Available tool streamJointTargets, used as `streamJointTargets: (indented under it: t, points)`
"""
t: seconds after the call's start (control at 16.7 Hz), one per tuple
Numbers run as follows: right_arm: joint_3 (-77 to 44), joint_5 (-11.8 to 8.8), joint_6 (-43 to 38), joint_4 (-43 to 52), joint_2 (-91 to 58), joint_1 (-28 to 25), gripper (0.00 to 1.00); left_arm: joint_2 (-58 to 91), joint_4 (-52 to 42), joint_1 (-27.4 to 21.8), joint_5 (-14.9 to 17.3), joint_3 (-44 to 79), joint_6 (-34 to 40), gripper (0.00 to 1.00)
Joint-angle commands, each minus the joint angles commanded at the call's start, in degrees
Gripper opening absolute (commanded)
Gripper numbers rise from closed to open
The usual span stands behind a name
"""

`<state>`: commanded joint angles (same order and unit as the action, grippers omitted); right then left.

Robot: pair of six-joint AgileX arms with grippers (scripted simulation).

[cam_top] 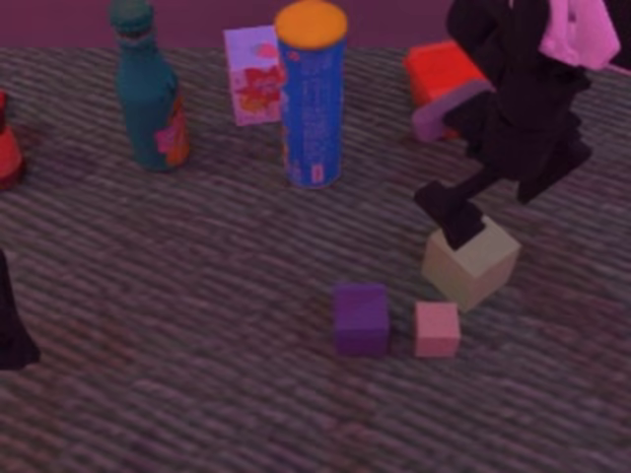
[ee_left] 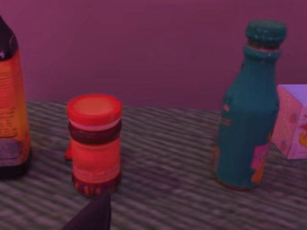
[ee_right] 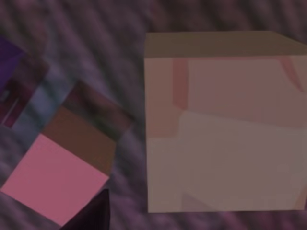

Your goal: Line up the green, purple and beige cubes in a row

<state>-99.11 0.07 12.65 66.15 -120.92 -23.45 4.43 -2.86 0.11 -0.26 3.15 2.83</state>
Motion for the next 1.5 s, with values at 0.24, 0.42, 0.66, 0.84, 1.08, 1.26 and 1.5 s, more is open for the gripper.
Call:
streamJointTargets:
  t: [0.24,0.42,0.66,0.84,1.08,1.26,1.5]
  points:
    - [-3.8,0.09,0.47,1.94,-3.9,-0.82,1.0,-4.43,2.86,1.04,0.26,-3.16,-2.83,1.0]
    - [-3.8,0.09,0.47,1.94,-3.9,-0.82,1.0,-4.43,2.86,1.04,0.26,-3.16,-2.83,1.0]
    - [-2.1,0.1,0.53,-0.37,-4.73,-0.71,1.0,-4.43,2.86,1.04,0.26,-3.16,-2.83,1.0]
    - [2.11,0.12,0.43,-7.25,-6.96,-0.79,1.0,-4.43,2.86,1.04,0.26,-3.16,-2.83,1.0]
    - [7.05,0.15,0.31,-14.86,-9.72,-0.89,1.0,-4.43,2.86,1.04,0.26,-3.16,-2.83,1.0]
    - [7.42,0.15,0.31,-15.35,-9.97,-0.91,1.0,-4.43,2.86,1.04,0.26,-3.16,-2.83,1.0]
    - [7.42,0.15,0.31,-15.35,-9.97,-0.91,0.77,-4.43,2.86,1.04,0.26,-3.16,-2.83,1.0]
